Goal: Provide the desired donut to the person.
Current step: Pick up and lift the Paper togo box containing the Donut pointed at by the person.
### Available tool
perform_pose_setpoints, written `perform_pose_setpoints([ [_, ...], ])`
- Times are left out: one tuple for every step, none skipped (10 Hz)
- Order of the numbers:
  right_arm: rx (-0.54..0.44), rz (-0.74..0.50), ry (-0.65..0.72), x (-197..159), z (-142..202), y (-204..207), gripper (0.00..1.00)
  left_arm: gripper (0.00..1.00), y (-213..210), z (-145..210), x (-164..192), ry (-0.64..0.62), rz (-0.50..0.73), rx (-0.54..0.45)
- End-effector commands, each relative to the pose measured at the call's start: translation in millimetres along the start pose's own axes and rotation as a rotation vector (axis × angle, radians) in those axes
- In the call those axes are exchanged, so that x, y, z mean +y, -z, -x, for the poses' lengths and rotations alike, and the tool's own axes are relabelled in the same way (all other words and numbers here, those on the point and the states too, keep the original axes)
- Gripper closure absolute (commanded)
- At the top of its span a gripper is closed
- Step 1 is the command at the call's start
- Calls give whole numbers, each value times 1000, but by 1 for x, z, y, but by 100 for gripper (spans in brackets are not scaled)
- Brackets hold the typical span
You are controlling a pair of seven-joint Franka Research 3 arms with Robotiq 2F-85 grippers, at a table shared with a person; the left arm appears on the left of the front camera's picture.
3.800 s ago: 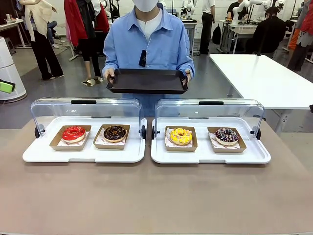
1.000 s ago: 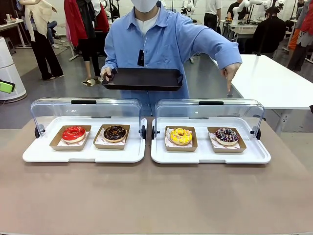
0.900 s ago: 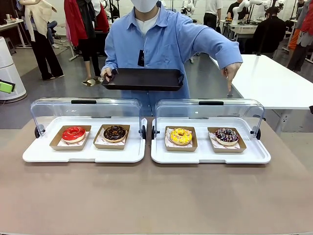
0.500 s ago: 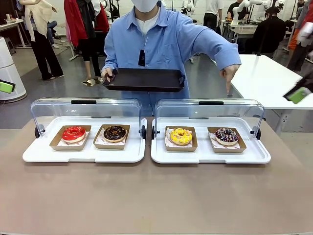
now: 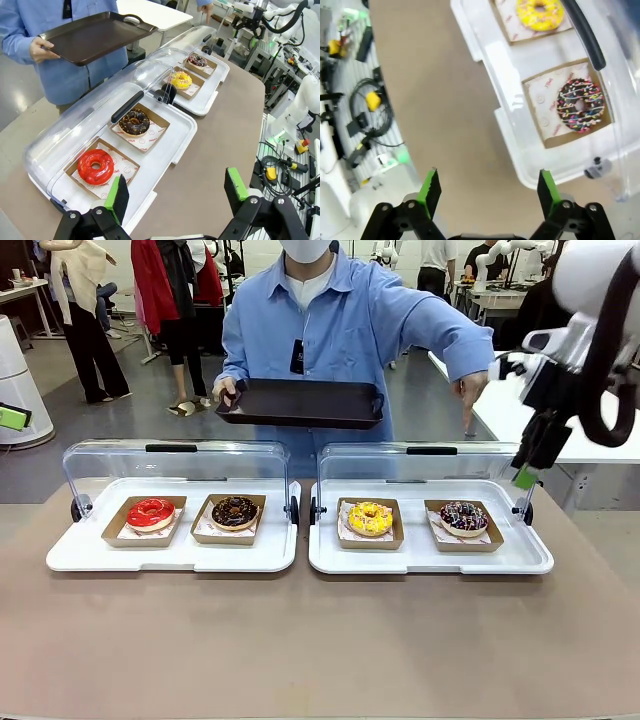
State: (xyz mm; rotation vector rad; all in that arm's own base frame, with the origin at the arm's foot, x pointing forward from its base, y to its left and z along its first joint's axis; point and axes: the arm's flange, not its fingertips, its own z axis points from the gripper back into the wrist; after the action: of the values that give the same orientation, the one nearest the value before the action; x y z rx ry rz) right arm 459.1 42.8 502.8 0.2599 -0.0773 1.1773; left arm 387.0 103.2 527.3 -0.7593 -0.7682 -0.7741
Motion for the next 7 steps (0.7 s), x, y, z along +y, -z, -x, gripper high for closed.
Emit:
perform_pose_setpoints([
  [18, 59, -33, 9, -5, 19, 0, 0, -1, -2, -1, -19, -3, -2],
  [-7, 57, -64, 16, -4, 20, 0, 0, -1, -2, -1, -19, -3, -2],
  [11, 23, -20, 0, -6, 14, 0, 0, -1, -2, -1, -19, -3, -2],
  [11, 23, -20, 0, -6, 14, 0, 0, -1, -2, -1, -19, -3, -2],
  [11, 23, -20, 0, -6, 14, 0, 0, -1, -2, -1, -19, -3, -2],
  [11, 23, -20, 0, -6, 14, 0, 0, -1, -2, -1, -19, -3, -2],
  [11, 23, -20, 0, -6, 14, 0, 0, -1, -2, -1, -19, -3, -2],
])
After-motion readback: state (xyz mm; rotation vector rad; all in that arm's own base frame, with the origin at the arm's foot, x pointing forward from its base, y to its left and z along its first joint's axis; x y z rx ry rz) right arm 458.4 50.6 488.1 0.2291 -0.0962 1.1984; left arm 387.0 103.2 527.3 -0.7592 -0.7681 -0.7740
